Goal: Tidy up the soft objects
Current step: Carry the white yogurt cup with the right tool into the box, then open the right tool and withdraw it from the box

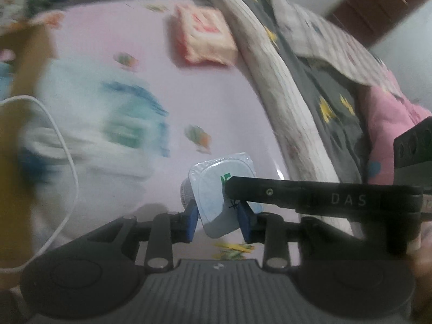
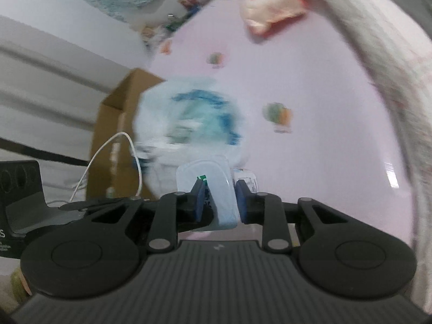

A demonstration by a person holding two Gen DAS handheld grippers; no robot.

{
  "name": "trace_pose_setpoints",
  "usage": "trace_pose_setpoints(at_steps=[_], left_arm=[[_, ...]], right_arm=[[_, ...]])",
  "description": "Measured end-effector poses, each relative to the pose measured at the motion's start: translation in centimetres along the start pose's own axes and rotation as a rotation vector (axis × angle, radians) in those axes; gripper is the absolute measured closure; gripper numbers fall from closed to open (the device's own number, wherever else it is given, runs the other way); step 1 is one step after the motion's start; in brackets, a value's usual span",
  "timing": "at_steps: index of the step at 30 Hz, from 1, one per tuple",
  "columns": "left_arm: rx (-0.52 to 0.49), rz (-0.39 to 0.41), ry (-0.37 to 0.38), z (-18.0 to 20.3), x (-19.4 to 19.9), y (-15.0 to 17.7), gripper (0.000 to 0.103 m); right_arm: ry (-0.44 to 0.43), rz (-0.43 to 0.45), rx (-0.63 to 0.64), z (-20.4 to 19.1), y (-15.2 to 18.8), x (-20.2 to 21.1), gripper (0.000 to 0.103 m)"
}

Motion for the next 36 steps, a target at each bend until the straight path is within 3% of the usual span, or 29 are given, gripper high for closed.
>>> trace_pose_setpoints(at_steps=[10,16,19,24,31,34,36], left_arm=[[0.197,0.213,-0.209,-13.3,13.2,-0.7,0.071],[0.373,0.202,-0.282,-22.5,14.7,0.7,0.07],[0.452,0.147,-0.263,-25.9,13.6,1.9,0.07],[0.537,0.082,-0.189,-29.2,11.3,3.3,0.069],[0.534,-0.029,-0.128,-29.5,8.2,4.9,0.065],[0.509,-0.041,-0.125,-29.3,7.8,5.0,0.065],[0.513,-0.049,-0.111,-29.3,7.7,5.0,0.065]], right_arm=[[-0.246,-0.038,0.191,-17.9,-2.7,-8.1,0.079],[-0.327,-0.183,0.294,-25.9,-1.9,-16.7,0.079],[-0.313,-0.28,0.304,-27.2,-0.8,-20.6,0.079],[-0.219,-0.404,0.338,-27.5,1.4,-24.5,0.078],[-0.053,-0.531,0.453,-27.6,3.6,-26.5,0.068],[-0.019,-0.541,0.523,-28.1,4.1,-26.7,0.058],[-0.018,-0.538,0.522,-28.0,4.0,-26.6,0.056]])
Point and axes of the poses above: each gripper's, at about its wrist camera, not at the fingertips, and x roughly against the way its jaws point, z to its right, y to its underside, the point moved 7 cm from there along -x, roughly the way its jaws point, and after that the axes turned 7 degrees about x, right-handed, at the moved point
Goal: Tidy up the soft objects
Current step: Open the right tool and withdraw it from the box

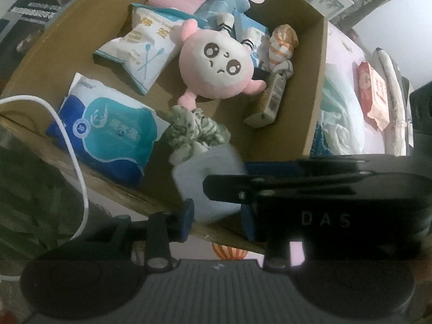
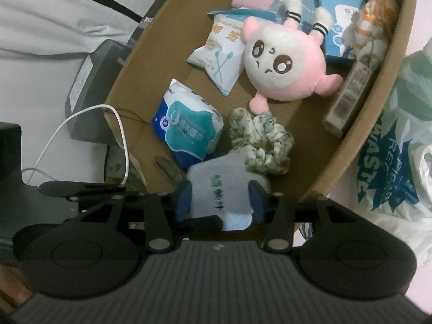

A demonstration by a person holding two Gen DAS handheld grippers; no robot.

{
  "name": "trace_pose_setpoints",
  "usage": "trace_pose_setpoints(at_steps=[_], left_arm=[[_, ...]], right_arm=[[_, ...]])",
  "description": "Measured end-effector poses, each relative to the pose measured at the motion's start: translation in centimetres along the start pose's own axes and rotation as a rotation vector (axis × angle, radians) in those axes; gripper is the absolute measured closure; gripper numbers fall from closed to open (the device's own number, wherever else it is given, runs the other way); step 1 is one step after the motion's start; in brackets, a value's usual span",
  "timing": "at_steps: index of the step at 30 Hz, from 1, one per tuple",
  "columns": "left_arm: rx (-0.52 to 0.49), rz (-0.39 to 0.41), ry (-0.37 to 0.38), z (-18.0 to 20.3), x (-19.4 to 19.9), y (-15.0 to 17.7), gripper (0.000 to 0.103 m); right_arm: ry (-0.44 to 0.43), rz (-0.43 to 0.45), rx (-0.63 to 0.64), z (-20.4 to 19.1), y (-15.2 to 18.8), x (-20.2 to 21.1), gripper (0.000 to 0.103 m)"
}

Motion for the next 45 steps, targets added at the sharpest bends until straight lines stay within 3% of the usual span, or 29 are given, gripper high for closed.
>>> trace_pose_setpoints(at_steps=[9,18,21,27,29,32,34,36,41,45], left_arm=[[-0.058,0.015,-0.001,0.3,0.5,-0.1,0.06],[-0.202,0.155,-0.048,1.4,2.4,-1.3,0.033],[-0.26,0.215,-0.076,2.0,3.1,-2.0,0.026],[-0.357,0.351,-0.157,3.2,4.6,-3.1,0.011],[-0.387,0.387,-0.189,3.5,4.9,-3.3,0.009],[-0.407,0.424,-0.22,3.7,5.3,-3.5,0.004],[-0.393,0.449,-0.224,3.7,5.6,-3.6,0.004],[-0.378,0.463,-0.244,3.5,5.6,-3.5,0.004],[-0.36,0.481,-0.322,3.2,5.6,-2.4,0.004],[-0.332,0.441,-0.335,3.0,6.0,-0.5,0.004]], right_arm=[[-0.027,0.026,-0.049,0.3,0.2,0.5,0.054],[-0.061,0.189,-0.09,0.4,0.2,2.8,0.046],[-0.043,0.27,-0.121,0.8,0.1,4.3,0.036],[0.077,0.45,-0.194,3.0,0.3,8.0,0.019],[0.133,0.496,-0.211,3.8,0.7,9.2,0.018],[0.205,0.529,-0.21,4.8,1.6,10.4,0.015],[0.265,0.54,-0.19,5.2,2.4,11.1,0.006],[0.315,0.553,-0.159,5.4,3.2,11.6,0.001],[0.438,0.567,-0.101,5.7,6.1,12.9,0.001],[0.491,0.581,-0.105,5.2,8.9,13.6,0.001]])
Point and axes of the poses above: each gripper's, at about its wrist camera, not at the fingertips, and x roughly against the way its jaws point, z to its right, y to its underside, the point moved 7 cm from there along -x, roughly the way its jaws point, and after that the axes turned 7 degrees about x, right-handed, at the moved point
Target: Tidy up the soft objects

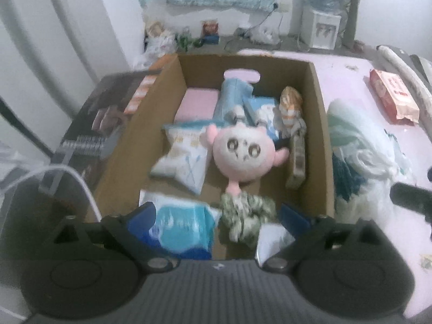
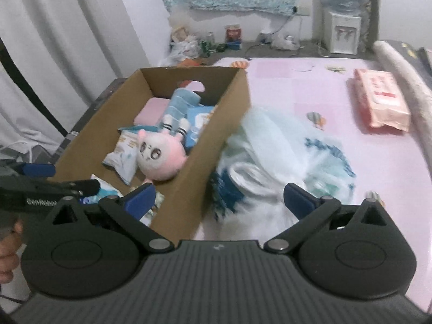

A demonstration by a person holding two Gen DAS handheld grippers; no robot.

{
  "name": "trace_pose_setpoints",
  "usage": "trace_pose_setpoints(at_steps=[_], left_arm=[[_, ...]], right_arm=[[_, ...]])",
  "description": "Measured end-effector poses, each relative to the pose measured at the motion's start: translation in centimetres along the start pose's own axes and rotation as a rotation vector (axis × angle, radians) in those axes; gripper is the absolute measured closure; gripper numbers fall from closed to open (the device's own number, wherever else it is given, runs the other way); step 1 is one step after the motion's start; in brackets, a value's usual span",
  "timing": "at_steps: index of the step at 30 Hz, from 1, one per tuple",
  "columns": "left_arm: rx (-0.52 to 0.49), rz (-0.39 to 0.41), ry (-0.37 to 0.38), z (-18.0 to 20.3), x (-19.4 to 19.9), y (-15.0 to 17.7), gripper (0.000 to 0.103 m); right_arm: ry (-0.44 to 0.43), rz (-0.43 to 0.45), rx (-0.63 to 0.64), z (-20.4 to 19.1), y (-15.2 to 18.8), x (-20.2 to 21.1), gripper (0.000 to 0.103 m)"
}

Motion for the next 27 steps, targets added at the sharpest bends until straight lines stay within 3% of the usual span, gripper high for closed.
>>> trace_pose_setpoints(at_steps=[7,14,18,27], left_arm=[[-0.026,-0.12,-0.029,0.2,2.9,2.4,0.003],[-0.01,-0.152,-0.06,-0.5,4.8,3.4,0.0],[0.013,-0.188,-0.073,-0.8,4.8,4.2,0.0],[-0.002,-0.197,-0.089,-1.1,5.0,5.4,0.0]], right_arm=[[0.079,-0.061,-0.056,-1.0,3.8,3.1,0.001],[0.186,-0.194,-0.089,-2.3,5.8,5.0,0.001],[0.231,-0.228,-0.089,-2.6,6.1,5.3,0.001],[0.216,-0.221,-0.091,-3.6,5.7,6.0,0.001]])
Point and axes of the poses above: each gripper's, at about its wrist camera, not at the fingertips, and x roughly against the way its jaws point, z to its right, y to its underside, the point moved 7 cm from there along -x, roughly the way its jaws point, and after that the axes turned 7 degrees about x, right-handed, at the moved point
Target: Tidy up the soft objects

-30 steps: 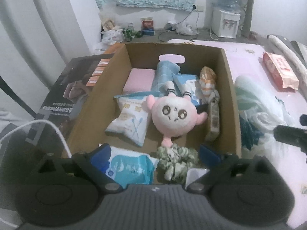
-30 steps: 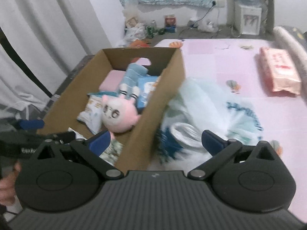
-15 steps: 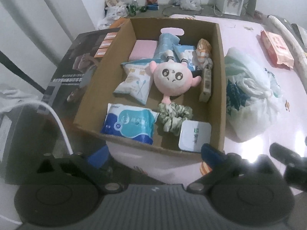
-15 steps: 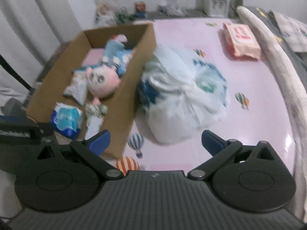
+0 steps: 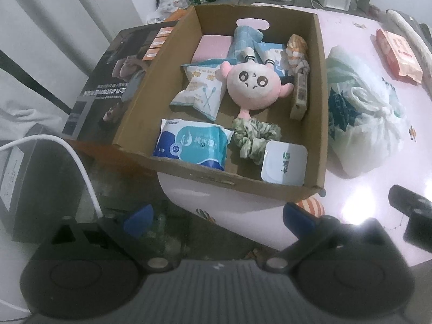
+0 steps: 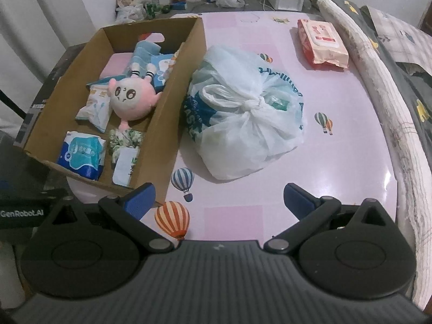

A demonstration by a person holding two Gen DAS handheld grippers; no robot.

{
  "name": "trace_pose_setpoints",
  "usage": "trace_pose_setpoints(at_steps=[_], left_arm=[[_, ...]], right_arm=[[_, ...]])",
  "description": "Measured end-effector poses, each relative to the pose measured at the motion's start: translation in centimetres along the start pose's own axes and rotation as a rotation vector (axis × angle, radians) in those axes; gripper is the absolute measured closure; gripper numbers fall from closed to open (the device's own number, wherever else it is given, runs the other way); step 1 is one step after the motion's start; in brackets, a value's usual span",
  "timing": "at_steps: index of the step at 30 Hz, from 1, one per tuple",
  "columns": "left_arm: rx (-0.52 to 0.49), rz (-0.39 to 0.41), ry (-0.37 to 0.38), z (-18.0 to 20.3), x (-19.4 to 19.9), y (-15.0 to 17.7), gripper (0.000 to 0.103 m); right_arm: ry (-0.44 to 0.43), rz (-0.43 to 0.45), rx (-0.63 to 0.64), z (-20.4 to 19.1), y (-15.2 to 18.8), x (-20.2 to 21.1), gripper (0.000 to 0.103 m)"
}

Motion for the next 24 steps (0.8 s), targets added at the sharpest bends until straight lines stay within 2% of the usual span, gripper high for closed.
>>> trace_pose_setpoints(at_steps=[7,24], left_arm=[[0.005,-0.01,0.006,-0.34,-0.19,0.68,0.0],[-0.017,-0.008,0.007,0.04,-0.25,0.2,0.0]], right_arm=[[-0.045,0.009,0.022,-0.74,0.41,0.43,0.001],[-0.065,0.013,0.053,-0.95,-0.12,-0.2,0.001]])
Point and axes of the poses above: each gripper's, at about its wrist camera, not at the fingertips, and x roughly against the way its jaws point, z to its right, y to its underside, the point moved 7 cm from there along -x, roughly the way its jaws point, and after that the axes turned 7 degrees about x, right-handed, at the moved point
